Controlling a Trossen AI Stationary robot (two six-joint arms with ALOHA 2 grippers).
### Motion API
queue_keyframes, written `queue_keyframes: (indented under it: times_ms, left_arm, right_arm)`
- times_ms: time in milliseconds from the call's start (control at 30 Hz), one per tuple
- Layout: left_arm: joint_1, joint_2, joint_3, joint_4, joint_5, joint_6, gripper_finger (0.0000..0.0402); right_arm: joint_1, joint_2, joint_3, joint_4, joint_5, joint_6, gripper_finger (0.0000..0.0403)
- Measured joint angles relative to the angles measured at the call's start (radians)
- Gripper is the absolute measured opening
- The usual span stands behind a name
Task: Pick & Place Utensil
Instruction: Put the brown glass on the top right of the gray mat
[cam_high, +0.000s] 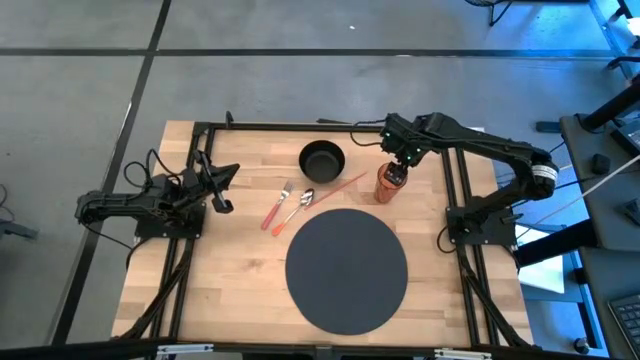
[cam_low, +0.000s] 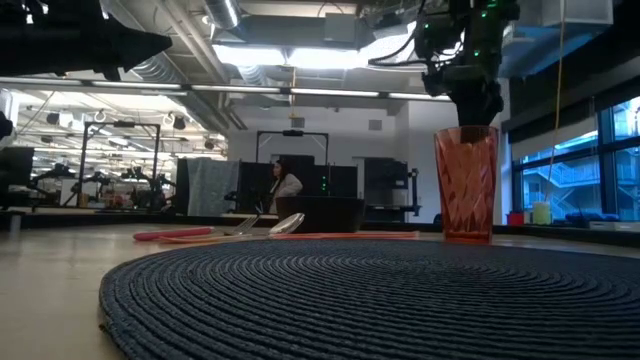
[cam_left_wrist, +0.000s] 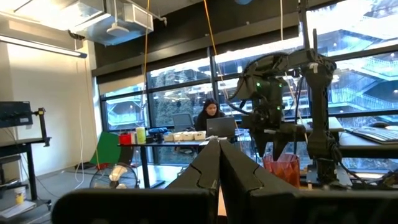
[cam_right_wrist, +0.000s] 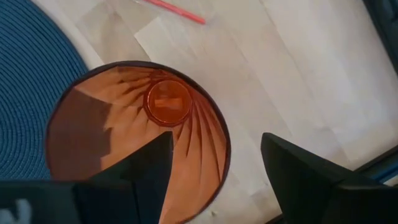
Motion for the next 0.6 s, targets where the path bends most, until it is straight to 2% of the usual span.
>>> queue_keyframes:
  times_ms: [367,467,600]
  left_arm:
    - [0.0,0.0,0.0,0.0,0.0,0.0,0.0001]
    - [0.0,0.0,0.0,0.0,0.0,0.0,0.0001]
    - [0.0,0.0,0.0,0.0,0.0,0.0,0.0001]
  right_arm:
    - [0.0,0.043,0.0,0.0,0.0,-0.01,0.024]
    - [0.0,0.043,0.0,0.0,0.0,-0.01,0.0222]
    - [0.0,0.043,0.0,-0.001,0.0,-0.025,0.0175]
